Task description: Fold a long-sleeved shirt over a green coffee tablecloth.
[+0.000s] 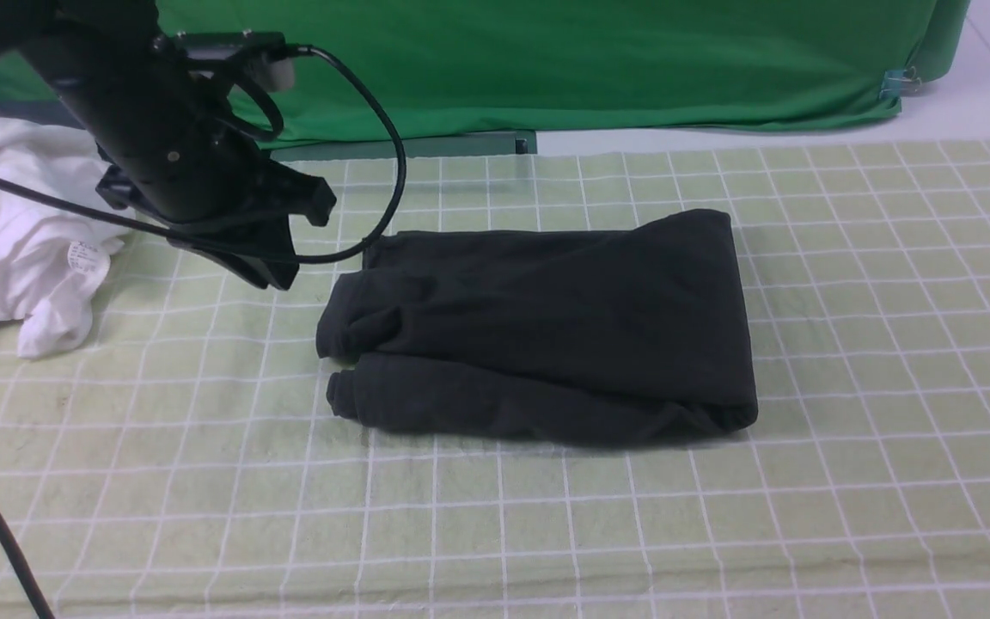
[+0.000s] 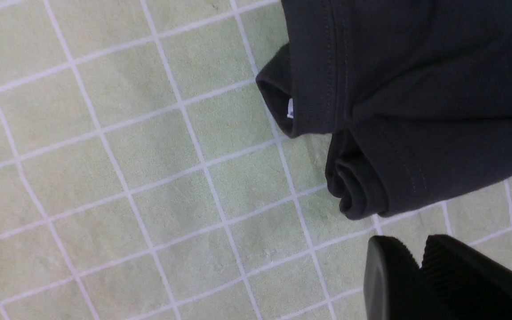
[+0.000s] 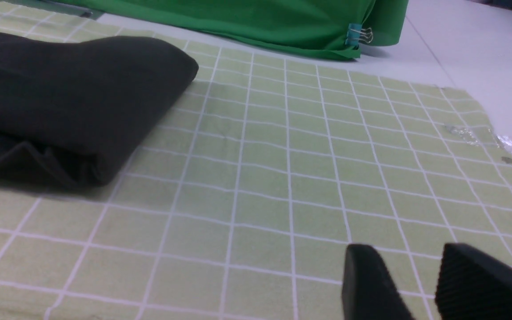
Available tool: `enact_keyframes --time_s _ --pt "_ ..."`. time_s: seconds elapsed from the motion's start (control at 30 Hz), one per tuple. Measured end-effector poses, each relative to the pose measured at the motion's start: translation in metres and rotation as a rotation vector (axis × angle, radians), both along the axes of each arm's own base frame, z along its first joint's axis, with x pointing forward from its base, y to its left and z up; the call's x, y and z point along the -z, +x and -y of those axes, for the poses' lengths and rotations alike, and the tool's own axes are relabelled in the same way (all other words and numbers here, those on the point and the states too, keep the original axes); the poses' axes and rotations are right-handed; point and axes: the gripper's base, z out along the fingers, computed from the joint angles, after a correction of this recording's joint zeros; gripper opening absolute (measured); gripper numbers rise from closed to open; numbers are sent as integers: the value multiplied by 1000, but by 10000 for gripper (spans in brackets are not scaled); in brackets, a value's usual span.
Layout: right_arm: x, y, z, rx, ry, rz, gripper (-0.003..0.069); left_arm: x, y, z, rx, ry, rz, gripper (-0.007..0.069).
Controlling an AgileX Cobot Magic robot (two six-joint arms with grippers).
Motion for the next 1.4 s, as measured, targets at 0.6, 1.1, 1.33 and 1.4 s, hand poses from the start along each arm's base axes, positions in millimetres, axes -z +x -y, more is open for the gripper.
enact_keyframes --time_s 0.6,1.1,1.33,1.4 --pt "0 0 0 0 0 3 239 -127 -98 -15 71 8 416 100" --pt "0 0 0 0 1 3 239 -108 -262 -23 85 -188 639 25" --pt "0 0 0 0 2 5 241 -65 -303 -19 31 -432 907 11" --pt "0 0 0 0 0 5 241 -54 -306 -22 -16 -455 983 11"
